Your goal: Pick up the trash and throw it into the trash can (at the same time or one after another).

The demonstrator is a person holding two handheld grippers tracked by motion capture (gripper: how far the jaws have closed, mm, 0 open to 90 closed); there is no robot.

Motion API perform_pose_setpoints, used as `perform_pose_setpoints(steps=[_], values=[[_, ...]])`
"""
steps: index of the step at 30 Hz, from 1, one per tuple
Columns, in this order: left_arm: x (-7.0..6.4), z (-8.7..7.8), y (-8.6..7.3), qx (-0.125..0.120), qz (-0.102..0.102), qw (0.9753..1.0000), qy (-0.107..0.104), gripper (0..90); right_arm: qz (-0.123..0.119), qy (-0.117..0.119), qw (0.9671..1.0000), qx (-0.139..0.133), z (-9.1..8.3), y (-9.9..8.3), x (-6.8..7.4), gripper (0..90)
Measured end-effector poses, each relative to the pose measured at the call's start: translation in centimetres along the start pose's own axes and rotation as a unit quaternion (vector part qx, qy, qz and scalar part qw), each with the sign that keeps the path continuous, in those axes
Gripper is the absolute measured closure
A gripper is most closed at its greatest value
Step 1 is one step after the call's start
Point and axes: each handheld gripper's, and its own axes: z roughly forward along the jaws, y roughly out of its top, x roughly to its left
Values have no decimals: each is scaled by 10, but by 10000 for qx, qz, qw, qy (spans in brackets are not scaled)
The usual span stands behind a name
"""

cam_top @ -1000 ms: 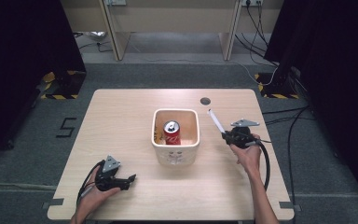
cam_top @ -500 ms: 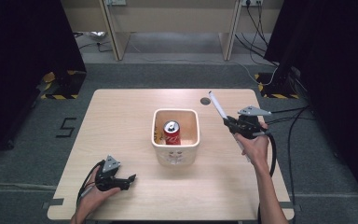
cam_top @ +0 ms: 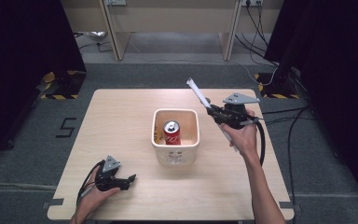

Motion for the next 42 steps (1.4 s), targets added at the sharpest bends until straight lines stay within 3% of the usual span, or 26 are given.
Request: perform_pose_setpoints(steps=[9,19,33,42], values=[[0,0,0,-29,-39,10000,-8,139,-241,280,9993,-39,17,27,25,798],[0,0,0,-9,-34,10000,-17,139,-343,547,9979,-23,47,50,49,798],[0,0,0,-9,-33,10000,-17,139,-276,677,9972,153,88,60,62,798],[0,0,0,4,-18,10000,-23,139,-217,654,9974,215,106,56,62,797]])
